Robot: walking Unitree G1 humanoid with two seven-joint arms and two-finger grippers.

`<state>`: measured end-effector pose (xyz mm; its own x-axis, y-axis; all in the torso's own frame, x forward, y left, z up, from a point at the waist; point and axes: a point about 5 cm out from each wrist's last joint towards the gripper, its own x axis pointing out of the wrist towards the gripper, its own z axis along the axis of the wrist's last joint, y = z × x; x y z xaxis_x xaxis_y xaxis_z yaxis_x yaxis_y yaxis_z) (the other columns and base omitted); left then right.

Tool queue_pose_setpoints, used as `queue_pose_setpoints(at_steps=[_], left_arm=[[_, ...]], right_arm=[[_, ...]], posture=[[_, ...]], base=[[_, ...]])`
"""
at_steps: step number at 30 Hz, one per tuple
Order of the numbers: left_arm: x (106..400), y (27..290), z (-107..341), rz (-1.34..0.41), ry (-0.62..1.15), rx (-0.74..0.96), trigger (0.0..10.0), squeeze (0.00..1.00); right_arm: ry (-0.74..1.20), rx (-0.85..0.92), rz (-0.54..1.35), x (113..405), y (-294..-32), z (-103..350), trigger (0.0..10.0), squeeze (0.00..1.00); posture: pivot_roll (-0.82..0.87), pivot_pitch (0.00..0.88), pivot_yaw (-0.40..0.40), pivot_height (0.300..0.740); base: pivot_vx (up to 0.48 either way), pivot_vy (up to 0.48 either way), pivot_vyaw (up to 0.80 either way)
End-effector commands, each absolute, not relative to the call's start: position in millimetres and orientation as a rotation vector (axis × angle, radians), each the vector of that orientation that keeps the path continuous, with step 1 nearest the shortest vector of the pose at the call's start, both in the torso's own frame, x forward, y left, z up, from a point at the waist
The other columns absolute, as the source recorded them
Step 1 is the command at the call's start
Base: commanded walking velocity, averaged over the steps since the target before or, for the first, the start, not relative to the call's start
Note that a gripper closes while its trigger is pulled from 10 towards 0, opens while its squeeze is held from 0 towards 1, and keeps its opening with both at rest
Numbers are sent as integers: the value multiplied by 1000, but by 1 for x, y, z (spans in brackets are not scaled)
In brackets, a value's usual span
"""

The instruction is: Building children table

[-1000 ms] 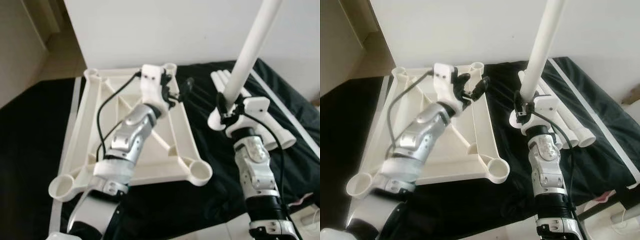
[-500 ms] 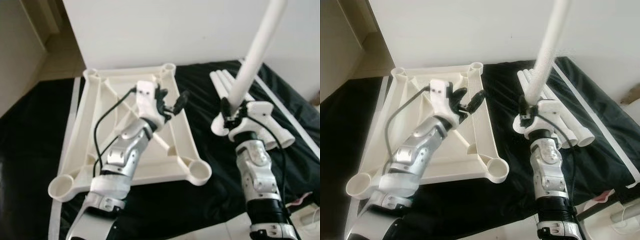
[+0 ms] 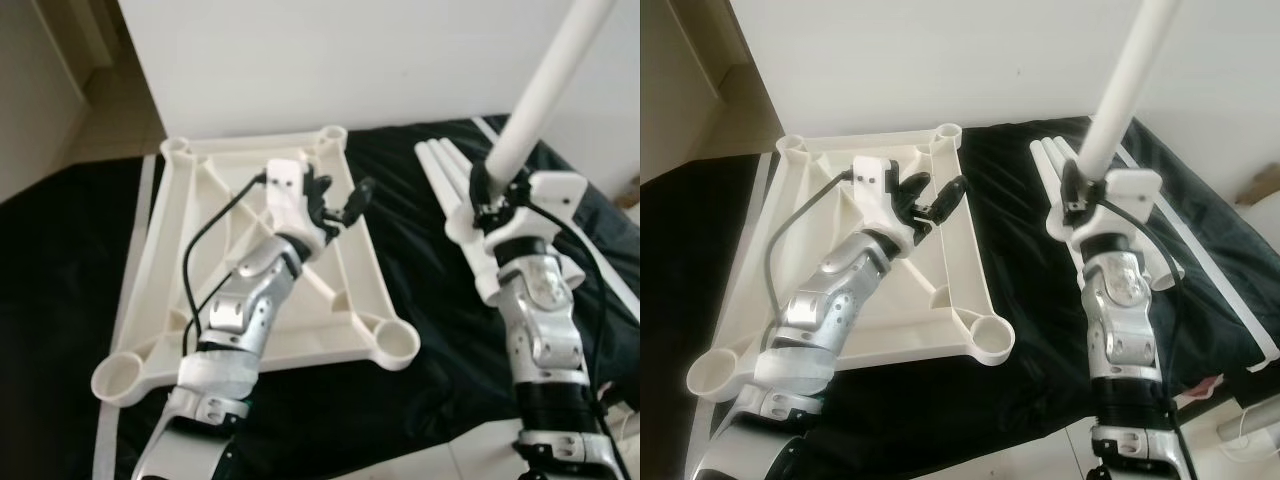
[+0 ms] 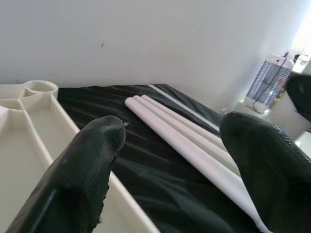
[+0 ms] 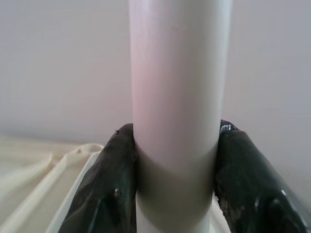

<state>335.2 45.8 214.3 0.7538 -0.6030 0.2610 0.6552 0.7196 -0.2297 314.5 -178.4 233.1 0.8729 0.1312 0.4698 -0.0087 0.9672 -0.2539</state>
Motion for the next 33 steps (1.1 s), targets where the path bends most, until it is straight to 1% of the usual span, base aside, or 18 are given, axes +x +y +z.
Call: queue_pose_setpoints(at_steps=[1, 4, 5, 6, 9, 11, 12, 14, 17, 18, 19, 21, 22, 23, 24, 25, 27, 33], left_arm=[[332, 44, 218, -727, -181, -328, 10000, 0], [332, 44, 218, -727, -181, -334, 10000, 0], [331, 44, 218, -727, -181, -334, 10000, 0], [331, 44, 218, -727, -181, -334, 10000, 0], [331, 45, 218, -723, -179, -351, 10000, 0], [331, 45, 219, -723, -179, -359, 10000, 0], [331, 45, 219, -723, -179, -359, 10000, 0], [332, 45, 219, -723, -181, -355, 10000, 0], [332, 45, 219, -723, -181, -355, 10000, 0], [332, 45, 220, -724, -181, -354, 10000, 0], [332, 45, 220, -724, -181, -354, 10000, 0], [332, 45, 220, -728, -179, -357, 10000, 0], [332, 45, 220, -728, -179, -357, 10000, 0], [332, 45, 220, -730, -177, -358, 10000, 0], [332, 45, 220, -730, -177, -358, 10000, 0], [332, 44, 220, -732, -175, -359, 10000, 0], [331, 44, 220, -737, -172, -361, 10000, 0], [330, 44, 220, -741, -168, -364, 10000, 0]], right_arm=[[-585, -331, 125, 312, -165, 248, 10000, 0], [-591, -274, 101, 312, -168, 252, 10000, 0], [-584, -196, 74, 313, -173, 253, 10000, 0], [-584, -196, 74, 313, -173, 253, 10000, 0], [-524, 107, -61, 316, -201, 248, 10000, 0], [-484, 257, -133, 317, -216, 238, 10000, 0], [-484, 257, -133, 317, -216, 238, 10000, 0], [-445, 368, -184, 317, -227, 226, 10000, 0], [-445, 368, -184, 317, -227, 226, 10000, 0], [-396, 466, -205, 319, -233, 211, 10000, 0], [-396, 466, -205, 319, -233, 211, 10000, 0], [-294, 724, -225, 319, -242, 175, 10000, 0], [-294, 724, -225, 319, -242, 175, 10000, 0], [-261, 847, -219, 317, -242, 159, 10000, 0], [-261, 847, -219, 317, -242, 159, 10000, 0], [-245, 949, -199, 315, -241, 149, 10000, 0], [-215, 1066, -185, 310, -239, 136, 10000, 0], [-194, 1119, -166, 301, -234, 127, 10000, 0]], posture=[[-60, 17, 2, 740], [-58, 16, 1, 740], [-55, 13, 0, 740], [-55, 13, 0, 740], [-52, 11, -2, 740], [-52, 7, -1, 740], [-52, 7, -1, 740], [-54, 6, 1, 740], [-54, 6, 1, 740], [-57, 6, 4, 740], [-57, 6, 4, 740], [-61, 10, 10, 740], [-61, 10, 10, 740], [-64, 13, 15, 740], [-64, 13, 15, 740], [-66, 15, 17, 740], [-68, 21, 19, 740], [-70, 29, 22, 740]], base=[[0, 0, 0], [0, 0, 0], [0, 0, 0], [0, 0, 0], [0, 0, 0], [0, 0, 0], [0, 0, 0], [0, 0, 0], [0, 0, 0], [0, 0, 0], [0, 0, 0], [0, 0, 0], [0, 0, 0], [0, 0, 0], [0, 0, 0], [0, 0, 0], [0, 0, 0], [0, 0, 0]])
